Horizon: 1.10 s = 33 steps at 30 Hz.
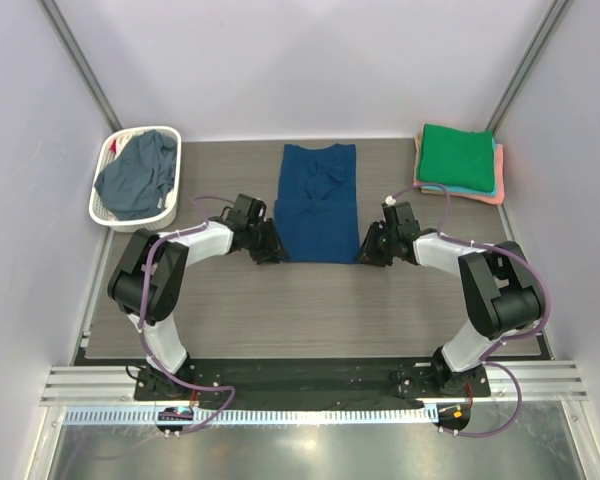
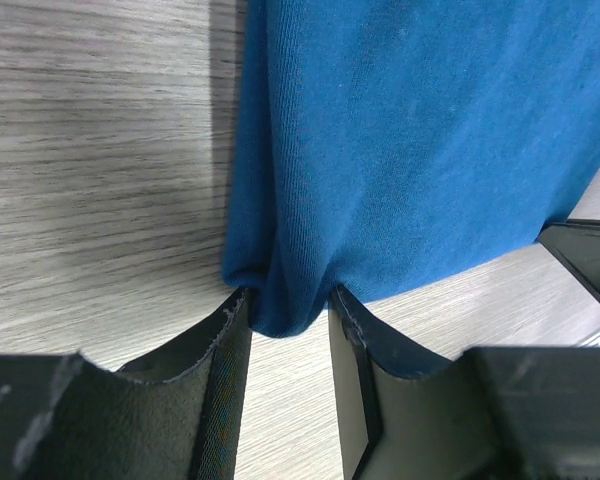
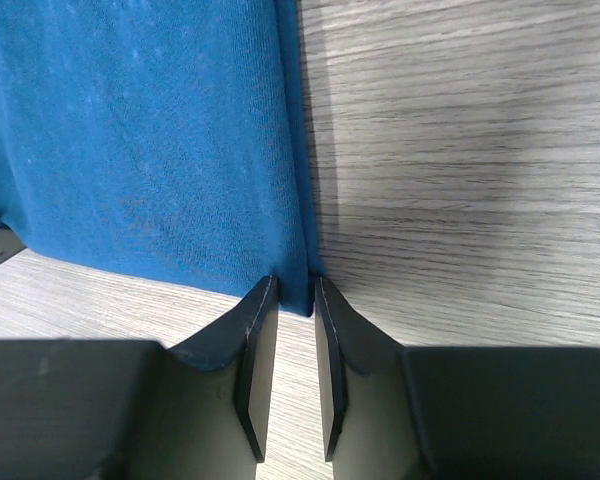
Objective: Fold and stack the t-shirts
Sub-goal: Fold the tshirt
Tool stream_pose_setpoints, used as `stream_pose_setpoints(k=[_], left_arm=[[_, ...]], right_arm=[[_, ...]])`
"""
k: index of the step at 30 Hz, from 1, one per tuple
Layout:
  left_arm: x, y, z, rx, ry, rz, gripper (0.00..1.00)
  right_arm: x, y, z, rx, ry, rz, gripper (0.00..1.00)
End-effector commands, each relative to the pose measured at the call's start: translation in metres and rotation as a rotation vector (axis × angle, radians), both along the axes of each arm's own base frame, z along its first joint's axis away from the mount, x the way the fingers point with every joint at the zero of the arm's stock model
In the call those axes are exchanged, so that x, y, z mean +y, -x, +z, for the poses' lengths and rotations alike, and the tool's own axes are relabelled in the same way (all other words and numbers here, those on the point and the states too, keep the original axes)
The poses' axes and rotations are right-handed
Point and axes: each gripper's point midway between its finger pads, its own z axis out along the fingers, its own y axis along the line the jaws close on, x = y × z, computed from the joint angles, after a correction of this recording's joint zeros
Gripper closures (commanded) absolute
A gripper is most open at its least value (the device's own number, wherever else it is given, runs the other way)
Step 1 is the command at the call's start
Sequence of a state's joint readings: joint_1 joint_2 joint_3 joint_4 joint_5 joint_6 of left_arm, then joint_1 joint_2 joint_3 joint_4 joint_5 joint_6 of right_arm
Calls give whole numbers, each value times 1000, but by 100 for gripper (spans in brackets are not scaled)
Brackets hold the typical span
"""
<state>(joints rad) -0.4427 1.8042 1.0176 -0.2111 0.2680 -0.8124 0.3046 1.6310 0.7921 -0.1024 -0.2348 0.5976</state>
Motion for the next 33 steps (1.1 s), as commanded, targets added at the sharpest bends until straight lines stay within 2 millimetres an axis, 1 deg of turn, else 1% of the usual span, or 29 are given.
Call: stream_pose_setpoints(k=[1, 4, 5, 6, 8, 9, 11, 14, 15, 16, 19, 20, 21, 23, 24, 26, 27, 29, 30, 31, 33], left_arm=[[20, 6, -26, 24, -104, 39, 62], [23, 5, -27, 22, -115, 46, 62], [24, 4, -28, 20, -118, 48, 64], [24, 4, -27, 19, -120, 49, 66], [26, 4, -28, 15, -133, 53, 68], [27, 4, -28, 14, -138, 56, 70], [28, 3, -27, 7, -144, 58, 76], [28, 2, -29, 10, -144, 58, 87], [27, 2, -29, 11, -142, 57, 95], [27, 2, -29, 15, -138, 54, 100], [24, 6, -26, 22, -114, 45, 100], [22, 6, -20, 11, -101, 43, 100], [20, 10, -16, 16, -81, 40, 100], [19, 21, -11, 26, -67, 38, 100], [19, 25, 0, 13, -55, 38, 100], [18, 39, 6, 22, -55, 34, 100], [18, 46, 18, 14, -47, 32, 100], [16, 63, 26, 24, -48, 19, 100], [18, 73, 38, 19, -49, 16, 100], [14, 82, 43, 20, -48, 9, 100], [15, 101, 51, 35, -51, -4, 100]], right_arm=[[-4, 11, -6, 26, 17, 3, 73], [-4, 10, -6, 25, 16, 3, 73], [-4, 10, -6, 26, 17, 3, 74], [-4, 11, -6, 28, 17, 3, 79], [-4, 11, -7, 27, 18, 4, 85], [-4, 11, -7, 27, 18, 4, 92], [-4, 10, -6, 24, 17, 4, 97], [-4, 10, -6, 23, 17, 4, 99], [-4, 9, -6, 20, 18, 5, 99], [-4, 10, -6, 23, 18, 4, 99], [-5, 11, 0, 7, 14, -5, 99], [-5, 13, 2, 4, 10, -5, 99], [-5, 14, 9, -11, 2, -10, 99], [-7, 19, 15, -13, 0, -11, 99], [-8, 21, 24, -32, -9, -14, 99], [-8, 30, 32, -27, -20, -5, 99], [-8, 34, 43, -51, -30, -3, 99], [-12, 47, 48, -31, -30, -2, 99], [-13, 53, 54, -36, -34, -1, 99], [-15, 61, 64, -44, -42, -2, 99], [-15, 74, 75, -47, -58, 2, 99]])
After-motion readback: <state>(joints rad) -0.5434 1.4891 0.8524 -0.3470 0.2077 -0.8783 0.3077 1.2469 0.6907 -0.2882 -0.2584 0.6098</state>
